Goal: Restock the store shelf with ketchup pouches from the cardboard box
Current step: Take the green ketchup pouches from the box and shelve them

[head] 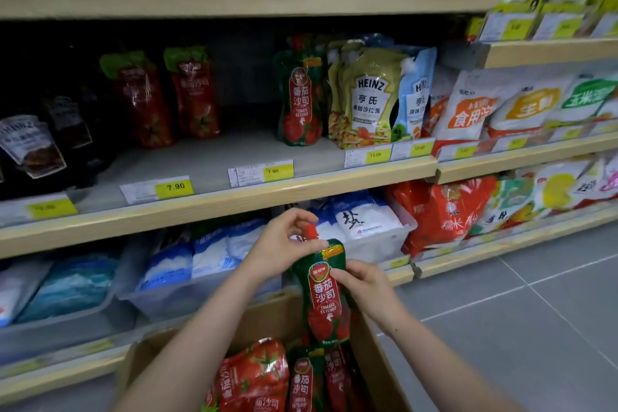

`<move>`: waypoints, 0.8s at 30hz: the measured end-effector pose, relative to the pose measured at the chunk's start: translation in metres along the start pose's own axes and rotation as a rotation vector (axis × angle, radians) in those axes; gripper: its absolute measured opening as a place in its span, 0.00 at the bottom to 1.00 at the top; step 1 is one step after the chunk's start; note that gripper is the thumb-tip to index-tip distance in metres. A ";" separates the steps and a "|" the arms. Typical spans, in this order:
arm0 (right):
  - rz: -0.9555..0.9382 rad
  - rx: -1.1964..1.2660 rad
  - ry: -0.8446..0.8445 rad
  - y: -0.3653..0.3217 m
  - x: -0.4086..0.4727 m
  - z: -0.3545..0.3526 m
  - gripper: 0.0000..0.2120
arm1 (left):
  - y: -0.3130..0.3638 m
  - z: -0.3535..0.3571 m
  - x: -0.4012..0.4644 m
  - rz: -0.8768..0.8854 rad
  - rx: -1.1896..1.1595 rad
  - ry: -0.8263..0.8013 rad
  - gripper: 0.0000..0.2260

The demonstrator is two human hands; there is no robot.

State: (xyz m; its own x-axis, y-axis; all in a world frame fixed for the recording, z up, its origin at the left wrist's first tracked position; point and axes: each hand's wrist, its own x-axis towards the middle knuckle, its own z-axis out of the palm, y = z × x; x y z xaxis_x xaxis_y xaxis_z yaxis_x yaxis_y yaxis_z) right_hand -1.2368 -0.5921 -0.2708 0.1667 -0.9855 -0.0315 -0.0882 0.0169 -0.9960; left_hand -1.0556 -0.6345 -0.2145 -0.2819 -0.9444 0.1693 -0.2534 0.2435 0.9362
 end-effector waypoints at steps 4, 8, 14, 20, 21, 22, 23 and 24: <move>0.040 0.103 0.086 -0.010 0.002 -0.006 0.08 | -0.028 -0.004 -0.025 -0.191 0.052 -0.142 0.33; -0.004 0.075 0.076 -0.033 0.008 -0.007 0.09 | -0.039 0.018 -0.038 -0.263 0.061 -0.198 0.27; -0.037 -0.017 0.040 -0.065 0.018 -0.011 0.13 | -0.023 0.024 -0.029 -0.183 0.111 -0.004 0.22; -0.206 -0.036 0.031 -0.152 0.049 -0.025 0.15 | 0.043 -0.009 0.017 -0.005 0.188 0.128 0.20; -0.248 -0.035 0.035 -0.168 0.057 -0.028 0.15 | 0.056 -0.016 0.028 0.027 0.188 0.156 0.20; -0.286 -0.037 0.043 -0.184 0.063 -0.030 0.15 | 0.068 -0.023 0.038 0.062 0.203 0.189 0.20; -0.328 -0.071 0.051 -0.197 0.070 -0.032 0.14 | 0.079 -0.030 0.048 0.097 0.223 0.224 0.19; -0.365 -0.122 0.049 -0.207 0.076 -0.034 0.13 | 0.089 -0.036 0.057 0.131 0.235 0.261 0.19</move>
State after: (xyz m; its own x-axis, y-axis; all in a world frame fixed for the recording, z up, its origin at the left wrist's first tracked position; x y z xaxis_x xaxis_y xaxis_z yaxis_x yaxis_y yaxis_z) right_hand -1.2394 -0.6763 -0.0639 0.1621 -0.9299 0.3301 -0.1487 -0.3537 -0.9235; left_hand -1.0607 -0.6750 -0.1105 -0.0881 -0.9192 0.3838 -0.4447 0.3811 0.8105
